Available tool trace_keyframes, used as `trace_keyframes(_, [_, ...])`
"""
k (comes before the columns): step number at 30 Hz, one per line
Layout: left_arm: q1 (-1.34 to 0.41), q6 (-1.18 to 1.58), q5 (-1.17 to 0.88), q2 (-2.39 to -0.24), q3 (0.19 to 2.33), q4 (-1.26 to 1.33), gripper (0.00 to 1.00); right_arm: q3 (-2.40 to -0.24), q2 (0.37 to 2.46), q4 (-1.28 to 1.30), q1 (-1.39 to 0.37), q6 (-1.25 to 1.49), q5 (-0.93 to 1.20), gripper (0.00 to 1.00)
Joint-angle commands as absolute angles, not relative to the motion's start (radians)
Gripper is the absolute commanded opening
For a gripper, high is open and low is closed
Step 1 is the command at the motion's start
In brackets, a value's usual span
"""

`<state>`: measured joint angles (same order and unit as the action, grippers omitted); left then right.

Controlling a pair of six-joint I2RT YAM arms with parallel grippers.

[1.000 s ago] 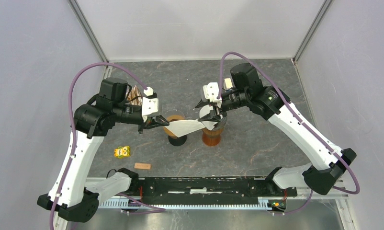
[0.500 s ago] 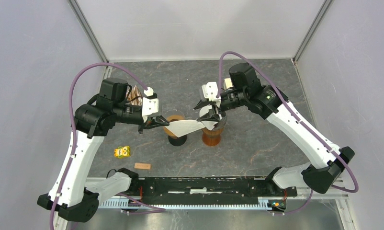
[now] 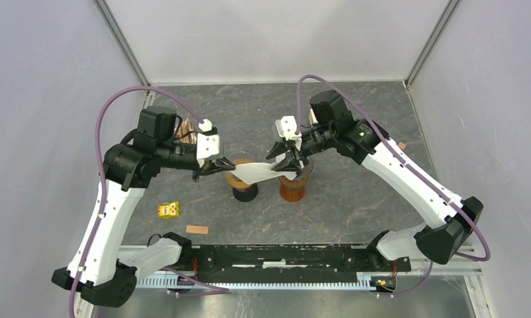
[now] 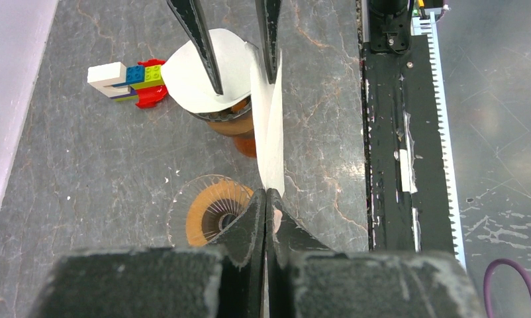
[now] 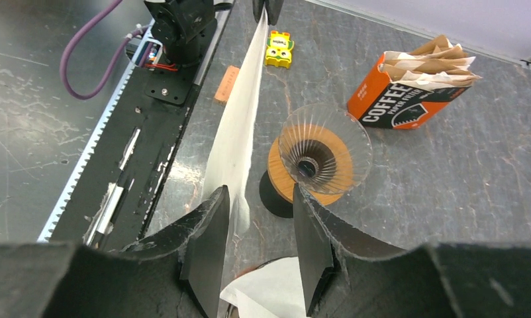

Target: Place the coffee filter in the dripper

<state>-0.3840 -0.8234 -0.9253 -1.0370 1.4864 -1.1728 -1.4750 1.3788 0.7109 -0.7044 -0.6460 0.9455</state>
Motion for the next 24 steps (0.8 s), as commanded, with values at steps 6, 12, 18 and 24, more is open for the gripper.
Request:
trace_keyframes(6, [-0.394,-0.802,-0.933,-1.039,1.466,-1.102,0.02,-1.466,1.418,0.621,-0.7,-0.553,1.026,0.42])
trace_keyframes(12, [-0.417,-0.768,-0.892,-1.057,1.482,-1.082,0.02,-1.46,1.434,0.573,-0.715,-0.492,1.016,0.37])
trace_keyframes(18, [-0.471,-0.751,-0.797,-1.072,1.497,-1.072,0.02,-1.455,1.434,0.56,-0.735,-0.471,0.951,0.3])
trace_keyframes(24, [-0.493,-0.742,-0.764,-1.091,1.53,-1.072,0.02,-1.434,1.424,0.556,-0.741,-0.468,0.904,0.25])
